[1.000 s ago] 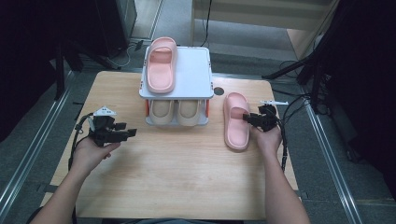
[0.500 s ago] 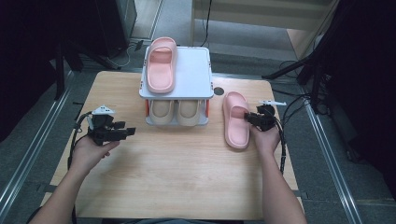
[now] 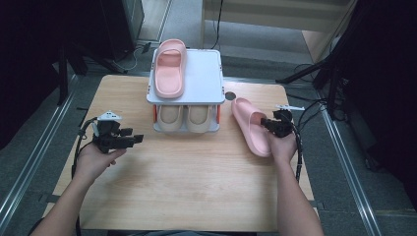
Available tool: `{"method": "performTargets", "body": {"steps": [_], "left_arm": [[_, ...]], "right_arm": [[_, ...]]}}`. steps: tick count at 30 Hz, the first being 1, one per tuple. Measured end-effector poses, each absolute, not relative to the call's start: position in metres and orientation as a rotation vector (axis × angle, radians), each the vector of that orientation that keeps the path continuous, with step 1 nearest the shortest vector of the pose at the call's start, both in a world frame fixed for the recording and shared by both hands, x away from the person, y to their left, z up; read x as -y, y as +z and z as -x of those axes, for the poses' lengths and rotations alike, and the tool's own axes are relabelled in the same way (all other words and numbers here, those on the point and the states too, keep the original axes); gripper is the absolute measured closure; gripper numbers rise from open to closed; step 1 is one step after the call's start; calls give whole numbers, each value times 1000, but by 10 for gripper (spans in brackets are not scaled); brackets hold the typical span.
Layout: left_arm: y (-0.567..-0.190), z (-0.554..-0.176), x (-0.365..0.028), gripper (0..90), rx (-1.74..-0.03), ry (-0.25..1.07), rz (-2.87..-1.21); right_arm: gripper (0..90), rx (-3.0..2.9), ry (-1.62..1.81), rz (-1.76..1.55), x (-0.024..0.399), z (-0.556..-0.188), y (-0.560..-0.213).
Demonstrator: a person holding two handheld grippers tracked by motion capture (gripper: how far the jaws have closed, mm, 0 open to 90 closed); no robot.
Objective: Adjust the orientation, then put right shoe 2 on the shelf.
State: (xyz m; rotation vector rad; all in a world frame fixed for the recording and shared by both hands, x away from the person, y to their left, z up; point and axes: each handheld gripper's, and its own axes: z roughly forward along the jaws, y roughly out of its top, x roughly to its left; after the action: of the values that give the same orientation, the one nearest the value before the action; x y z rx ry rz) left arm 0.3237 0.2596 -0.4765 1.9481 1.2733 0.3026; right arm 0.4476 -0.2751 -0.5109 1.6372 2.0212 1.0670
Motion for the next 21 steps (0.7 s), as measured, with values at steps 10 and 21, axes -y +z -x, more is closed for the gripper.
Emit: {"method": "performTargets", "body": {"steps": [10, 21], "left_arm": [[-478, -325, -259, 424, -1276, 294, -1950], [-475, -322, -256, 425, -1250, 267, -1934]], "right_arm": [[846, -1979, 1095, -1661, 281, -446, -498], [845, -1994, 1065, -1648, 280, -447, -479]]}}
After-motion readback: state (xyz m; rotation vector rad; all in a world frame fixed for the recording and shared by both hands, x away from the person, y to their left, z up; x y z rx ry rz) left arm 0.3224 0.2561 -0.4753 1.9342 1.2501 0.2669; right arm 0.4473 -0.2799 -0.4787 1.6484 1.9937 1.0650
